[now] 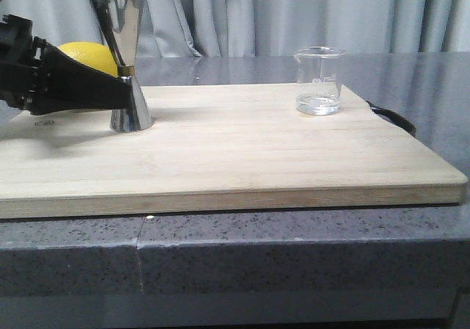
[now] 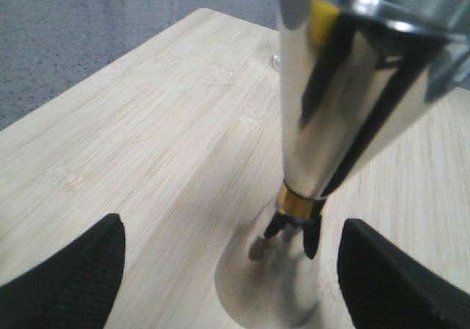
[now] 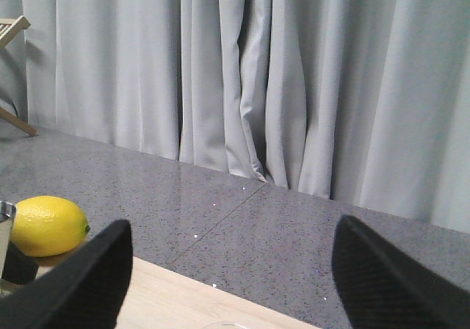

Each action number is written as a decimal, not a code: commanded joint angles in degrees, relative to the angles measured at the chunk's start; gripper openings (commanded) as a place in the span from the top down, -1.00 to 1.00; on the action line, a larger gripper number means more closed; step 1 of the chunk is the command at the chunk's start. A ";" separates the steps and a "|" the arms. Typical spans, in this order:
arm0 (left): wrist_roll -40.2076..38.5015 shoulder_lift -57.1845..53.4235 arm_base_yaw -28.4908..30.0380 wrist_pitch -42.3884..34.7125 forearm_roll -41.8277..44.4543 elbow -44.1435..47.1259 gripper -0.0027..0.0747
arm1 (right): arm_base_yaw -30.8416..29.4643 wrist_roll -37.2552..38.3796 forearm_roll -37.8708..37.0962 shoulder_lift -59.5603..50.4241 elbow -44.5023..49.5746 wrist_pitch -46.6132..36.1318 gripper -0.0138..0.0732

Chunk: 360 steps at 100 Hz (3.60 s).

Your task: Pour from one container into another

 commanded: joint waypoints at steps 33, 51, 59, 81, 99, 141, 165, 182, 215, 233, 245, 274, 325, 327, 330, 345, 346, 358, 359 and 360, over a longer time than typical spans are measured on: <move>-3.55 -9.51 1.80 6.94 2.51 -1.31 -0.48 | -0.28 0.00 -0.13 -1.32 -1.22 -4.93 -0.49; -8.65 -13.26 7.10 6.94 6.32 -1.31 -0.48 | -0.28 0.00 -0.13 -1.32 -1.22 -4.93 -0.49; -10.39 -15.23 9.58 6.94 7.12 -1.31 -0.48 | -0.28 0.00 -0.13 -1.32 -1.22 -4.93 -0.49; -10.70 -21.47 14.18 6.94 3.27 -1.31 -0.48 | -0.28 0.00 -0.13 -1.32 -1.22 -5.02 -0.49; -10.84 -26.21 16.99 6.94 -6.17 -1.31 -0.34 | -0.28 -1.10 1.04 -1.32 -1.45 -6.36 -0.49; -11.20 -34.09 17.73 1.33 -13.96 -7.17 0.99 | -1.75 -8.02 10.64 -1.32 -3.11 -7.93 -0.49; -14.55 -37.96 17.73 -20.79 -13.96 -11.48 0.98 | -4.23 -10.18 11.92 -1.44 -3.11 -7.92 -0.49; -18.62 -40.89 17.73 -29.79 -13.96 -11.90 0.98 | -5.36 -11.98 12.18 -2.41 -3.43 -7.25 -0.48; -20.07 -48.96 17.73 -38.75 -13.96 -8.57 0.98 | -5.72 -14.17 12.73 -8.06 -13.41 10.80 -0.48; -20.19 -54.84 17.73 -39.05 -13.96 0.05 0.98 | -5.72 -16.40 12.73 -11.73 -17.85 16.61 -0.24; -20.19 -59.70 17.73 -39.18 -13.96 6.65 0.98 | -5.72 -19.89 12.73 -14.95 -18.56 19.37 0.26; -20.19 -71.42 17.73 -39.98 -13.96 21.07 0.98 | -5.72 -20.42 12.73 -23.46 -18.56 33.25 0.85; -24.39 -85.14 16.51 -40.15 -13.96 40.69 0.98 | -6.19 -20.42 9.09 -38.09 -4.66 37.11 0.81; -24.39 -85.14 16.07 -40.26 -13.96 41.26 0.98 | -6.32 -20.42 9.09 -38.65 -3.62 37.11 0.81; -24.39 -85.14 15.38 -40.26 -13.96 42.06 0.98 | -6.46 -20.42 9.09 -39.42 -2.26 36.98 0.81; -24.39 -85.14 10.79 -40.38 -13.96 43.69 0.98 | -8.36 -20.42 9.74 -43.57 4.82 33.29 0.81; -24.39 -85.14 10.60 -40.54 -13.96 43.73 0.98 | -8.47 -20.42 9.87 -43.74 5.42 33.09 0.81; -24.39 -85.14 8.03 -43.51 -13.96 43.82 0.98 | -10.36 -20.42 14.43 -46.26 9.45 31.15 0.81; -24.39 -85.14 7.90 -43.70 -13.96 43.82 0.98 | -10.58 -20.42 14.45 -46.47 9.67 31.06 0.81; -24.39 -85.14 7.77 -44.22 -13.96 43.82 0.98 | -10.69 -20.42 14.55 -46.55 10.06 30.95 0.81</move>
